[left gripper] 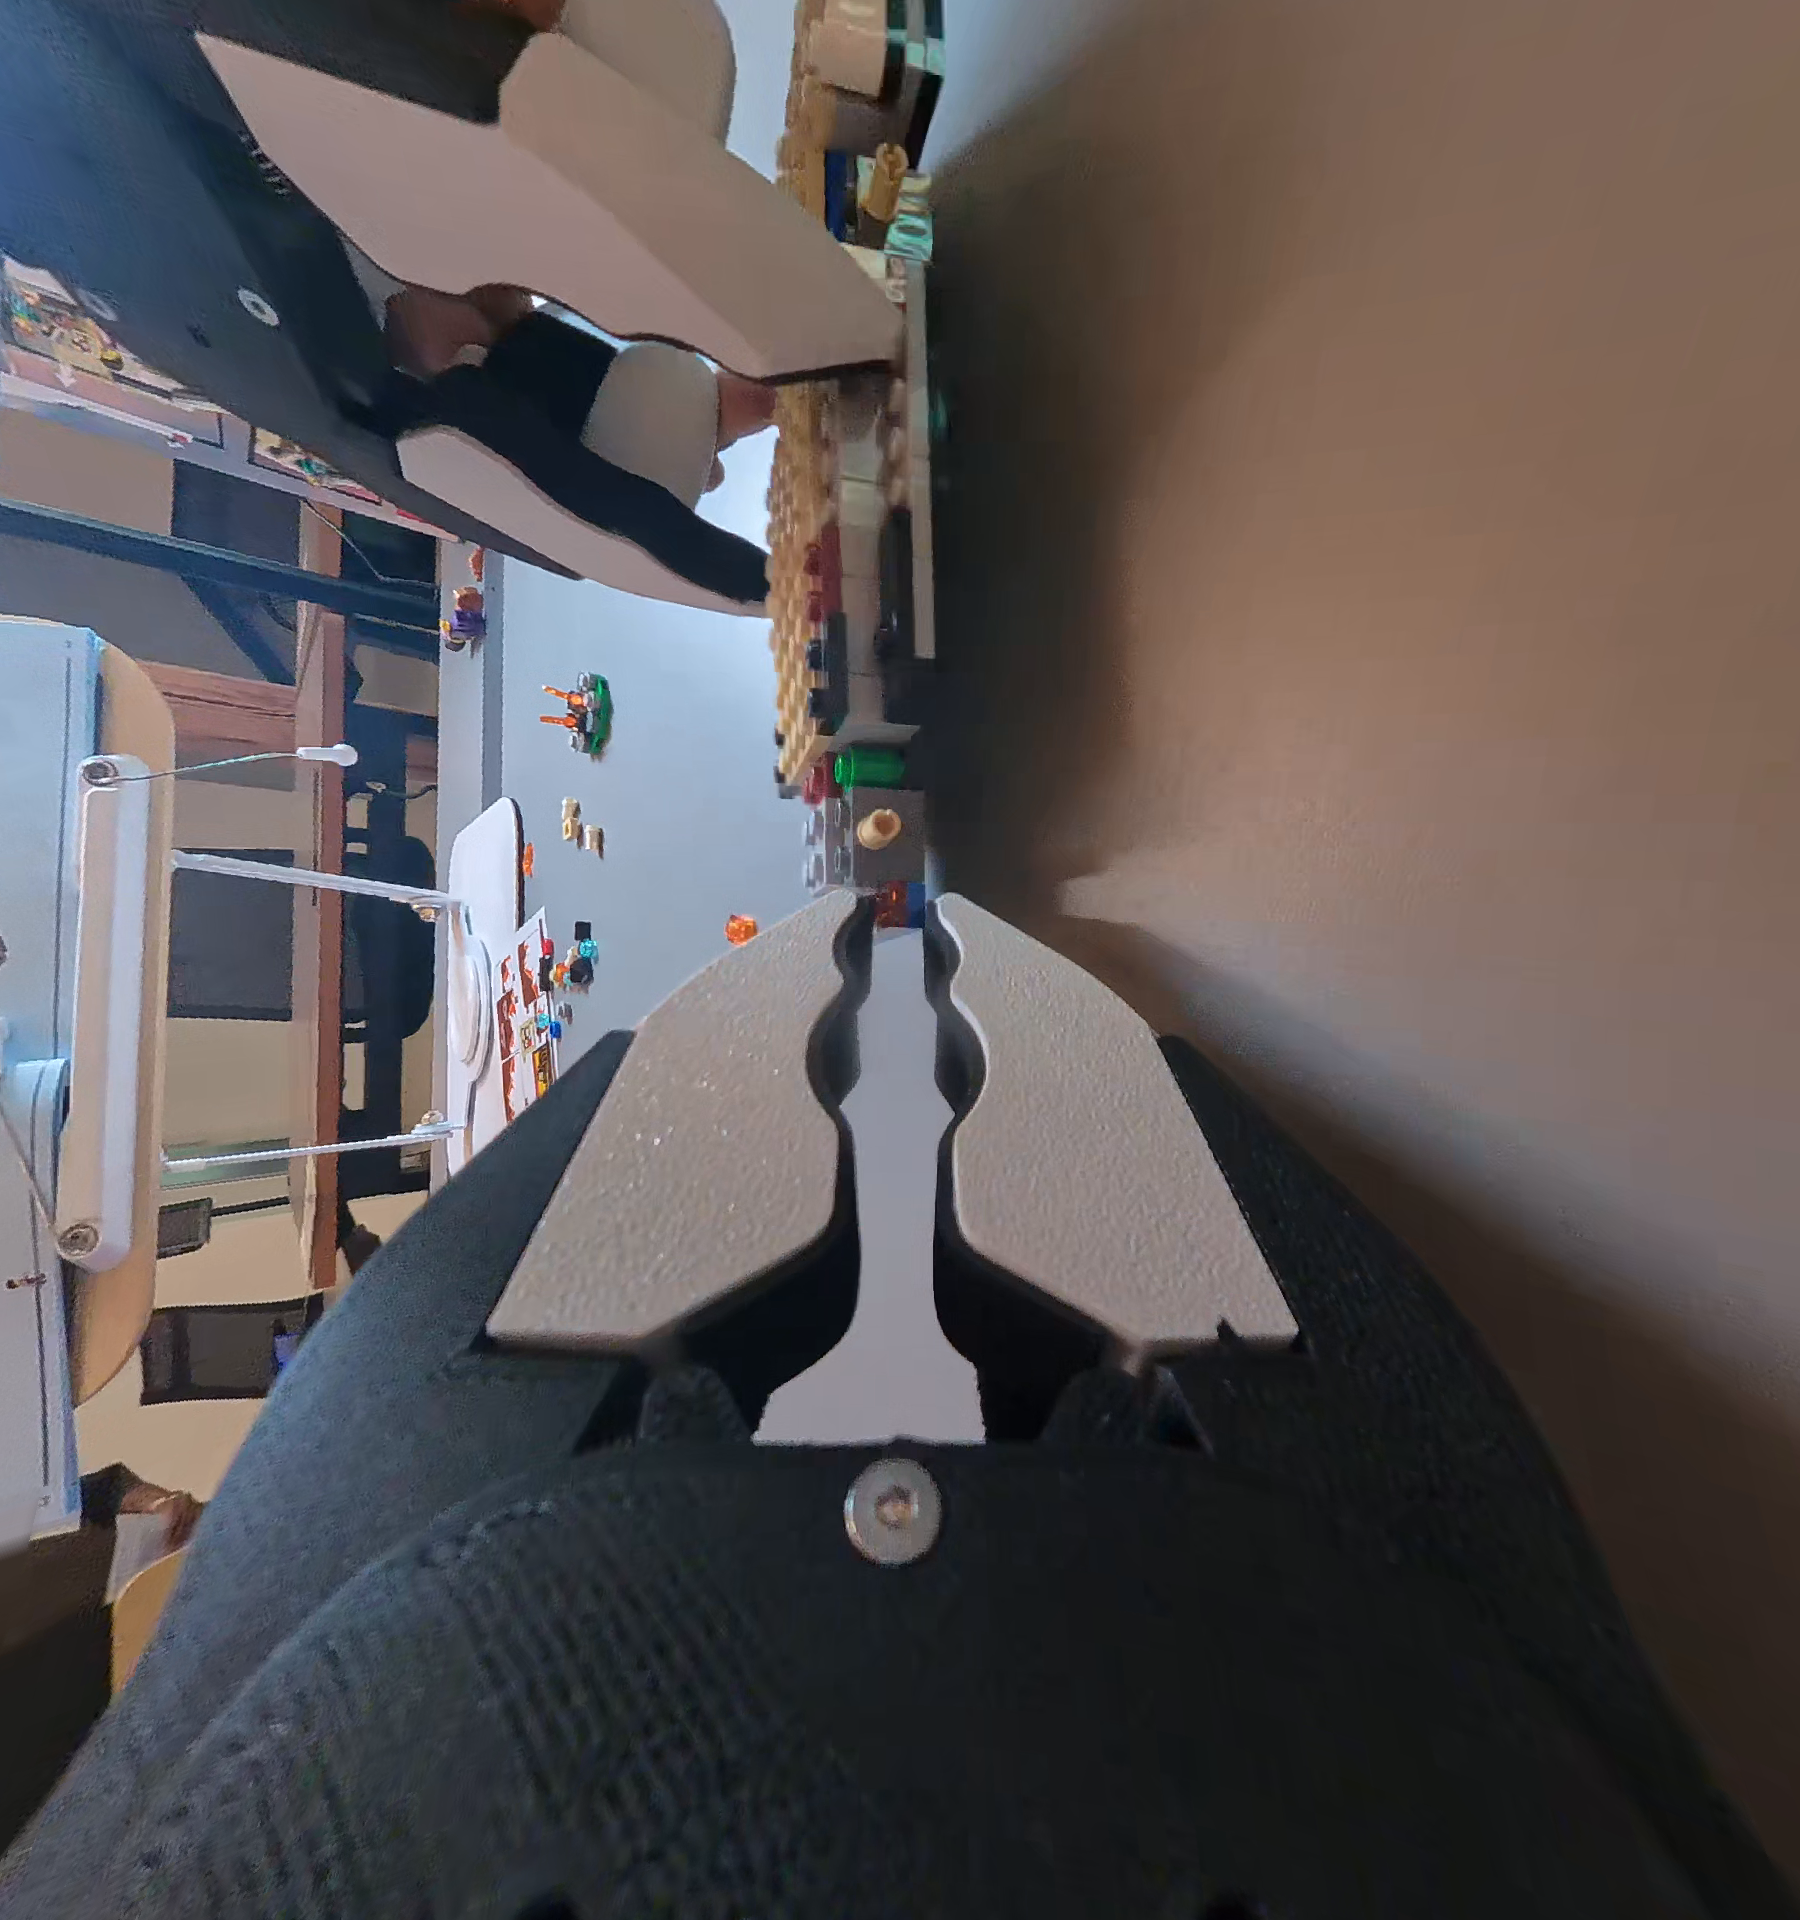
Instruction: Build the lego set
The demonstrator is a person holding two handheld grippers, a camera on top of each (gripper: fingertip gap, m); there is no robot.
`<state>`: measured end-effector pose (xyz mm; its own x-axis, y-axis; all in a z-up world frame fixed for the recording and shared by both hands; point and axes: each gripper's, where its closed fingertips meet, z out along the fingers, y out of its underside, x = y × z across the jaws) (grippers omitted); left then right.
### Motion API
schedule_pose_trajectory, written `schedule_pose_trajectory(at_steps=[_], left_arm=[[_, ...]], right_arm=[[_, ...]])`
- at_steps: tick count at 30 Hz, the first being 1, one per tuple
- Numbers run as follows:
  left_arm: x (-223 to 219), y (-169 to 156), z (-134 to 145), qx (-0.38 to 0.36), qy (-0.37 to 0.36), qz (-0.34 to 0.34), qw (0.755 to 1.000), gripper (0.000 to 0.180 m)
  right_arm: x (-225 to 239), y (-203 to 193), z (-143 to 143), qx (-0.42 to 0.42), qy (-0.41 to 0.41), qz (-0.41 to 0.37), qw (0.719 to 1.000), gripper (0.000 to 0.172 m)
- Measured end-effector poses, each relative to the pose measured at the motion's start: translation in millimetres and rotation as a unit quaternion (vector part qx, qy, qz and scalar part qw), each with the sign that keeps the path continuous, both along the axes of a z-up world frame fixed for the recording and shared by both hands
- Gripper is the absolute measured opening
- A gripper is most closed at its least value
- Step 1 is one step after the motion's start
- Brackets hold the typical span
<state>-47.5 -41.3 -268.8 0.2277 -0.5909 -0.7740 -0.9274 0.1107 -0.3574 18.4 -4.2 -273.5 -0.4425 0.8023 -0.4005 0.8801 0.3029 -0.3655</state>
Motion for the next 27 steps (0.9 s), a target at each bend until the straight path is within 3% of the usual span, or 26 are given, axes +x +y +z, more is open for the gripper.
schedule_pose_trajectory(at_steps=[8,13,20,27], left_arm=[[-4.9,-1.7,-9.7,-0.032,0.004,0.014,0.999,0.014],[-4.9,-10.7,-5.8,-0.143,-0.128,0.032,0.981,0.037],[-16.1,-0.4,10.7,-0.217,-0.286,0.057,0.932,0.039],[-41.5,49.8,11.1,-0.256,-0.296,0.09,0.916,0.033]], right_arm=[[-2.0,10.5,-10.3,0.109,0.018,0.03,0.993,0.06],[-3.7,17.5,-11.5,0.146,0.034,0.062,0.987,0.061],[-4.0,26.4,2.1,0.217,0.061,0.069,0.972,0.07],[14.0,34.0,-15.3,0.252,0.038,0.055,0.966,0.07]])
